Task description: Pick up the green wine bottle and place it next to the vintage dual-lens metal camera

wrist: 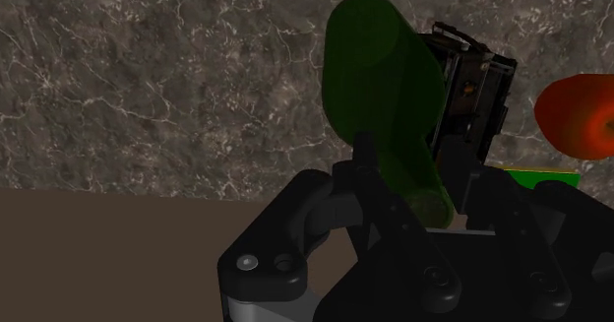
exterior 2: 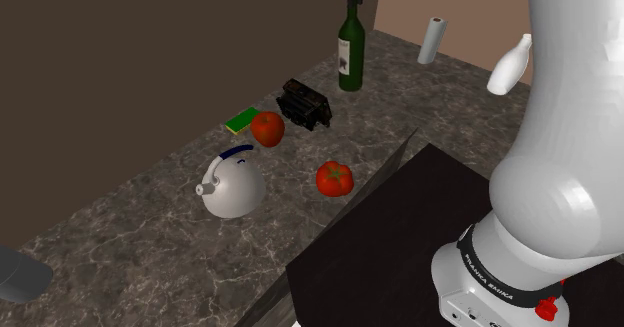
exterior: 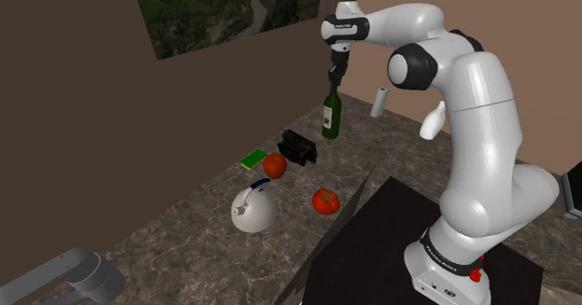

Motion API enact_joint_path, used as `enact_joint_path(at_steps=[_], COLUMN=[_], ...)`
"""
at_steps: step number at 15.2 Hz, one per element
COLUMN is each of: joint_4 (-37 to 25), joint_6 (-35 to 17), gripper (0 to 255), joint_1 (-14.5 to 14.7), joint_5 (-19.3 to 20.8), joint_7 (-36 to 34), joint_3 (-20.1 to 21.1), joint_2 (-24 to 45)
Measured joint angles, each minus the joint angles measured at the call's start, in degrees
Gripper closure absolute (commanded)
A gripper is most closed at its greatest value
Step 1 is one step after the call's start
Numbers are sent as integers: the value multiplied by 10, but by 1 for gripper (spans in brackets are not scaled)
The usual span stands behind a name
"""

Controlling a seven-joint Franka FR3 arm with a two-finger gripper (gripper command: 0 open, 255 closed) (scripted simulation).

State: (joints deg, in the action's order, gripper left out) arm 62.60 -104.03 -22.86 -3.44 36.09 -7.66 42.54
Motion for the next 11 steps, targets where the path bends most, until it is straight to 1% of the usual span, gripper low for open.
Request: enact_joint_path(at_steps=[11], joint_4=[53], joint_6=[-72], gripper=[255], joint_1=[2], joint_5=[-2], joint_7=[0], joint_3=[2], joint_2=[19])
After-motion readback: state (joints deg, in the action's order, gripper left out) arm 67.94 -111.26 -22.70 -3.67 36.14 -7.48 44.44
